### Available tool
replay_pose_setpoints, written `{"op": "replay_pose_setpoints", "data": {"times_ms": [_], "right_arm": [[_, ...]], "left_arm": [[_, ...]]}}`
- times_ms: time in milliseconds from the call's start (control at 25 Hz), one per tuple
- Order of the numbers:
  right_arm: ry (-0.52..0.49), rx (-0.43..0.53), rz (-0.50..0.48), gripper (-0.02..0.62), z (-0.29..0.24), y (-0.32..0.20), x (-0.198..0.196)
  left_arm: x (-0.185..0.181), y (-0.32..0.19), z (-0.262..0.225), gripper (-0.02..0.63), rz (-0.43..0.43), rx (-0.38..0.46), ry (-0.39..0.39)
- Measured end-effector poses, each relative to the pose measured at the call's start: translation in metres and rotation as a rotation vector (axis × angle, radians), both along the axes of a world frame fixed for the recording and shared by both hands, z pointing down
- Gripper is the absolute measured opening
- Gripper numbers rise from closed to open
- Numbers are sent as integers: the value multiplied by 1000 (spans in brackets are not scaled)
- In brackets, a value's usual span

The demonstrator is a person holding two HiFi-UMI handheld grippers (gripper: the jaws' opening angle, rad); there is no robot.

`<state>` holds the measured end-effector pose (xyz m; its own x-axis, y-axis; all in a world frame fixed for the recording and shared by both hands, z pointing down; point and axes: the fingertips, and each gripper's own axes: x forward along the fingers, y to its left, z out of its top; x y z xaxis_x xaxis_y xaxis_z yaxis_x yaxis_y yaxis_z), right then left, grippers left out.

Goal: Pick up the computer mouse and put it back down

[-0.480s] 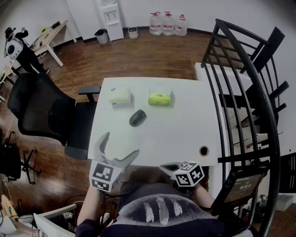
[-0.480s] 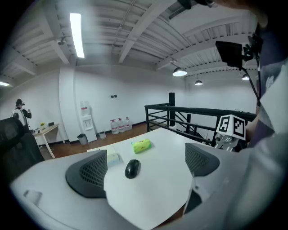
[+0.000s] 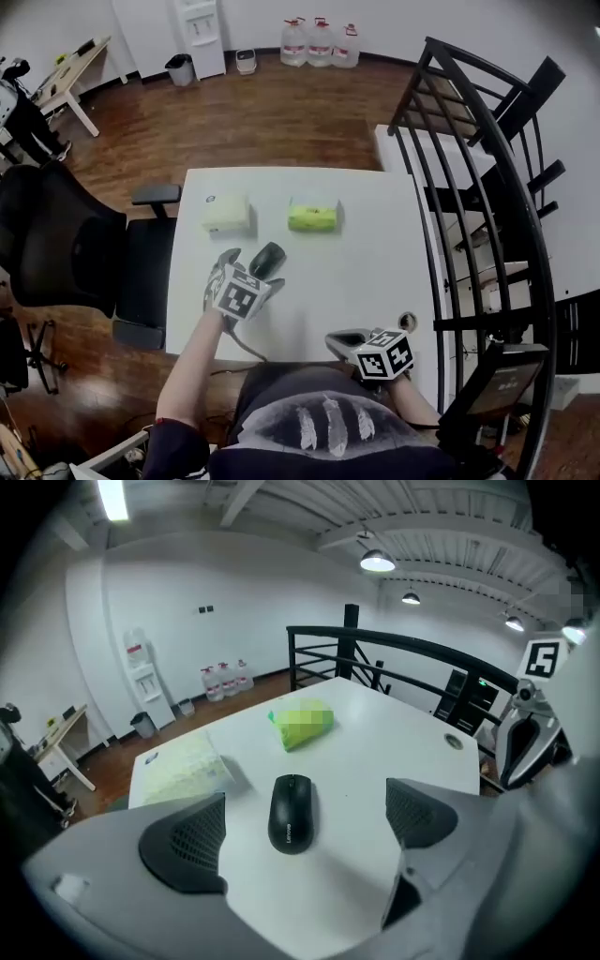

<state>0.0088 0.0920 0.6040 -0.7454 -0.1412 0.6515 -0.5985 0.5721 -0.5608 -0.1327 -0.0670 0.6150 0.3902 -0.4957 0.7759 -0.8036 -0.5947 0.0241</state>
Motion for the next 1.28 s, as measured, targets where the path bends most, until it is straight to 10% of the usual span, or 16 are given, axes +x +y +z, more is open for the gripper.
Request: {"op": "replay_pose_setpoints", "data": {"times_ms": [800, 1280], "right_arm": [[-5, -63, -43, 3, 8, -75, -14], [-17, -82, -51, 3, 13, -84, -6]], "left_arm": [[4, -47, 119, 495, 37, -299, -236], [8, -39, 123, 436, 24, -406, -192]]}}
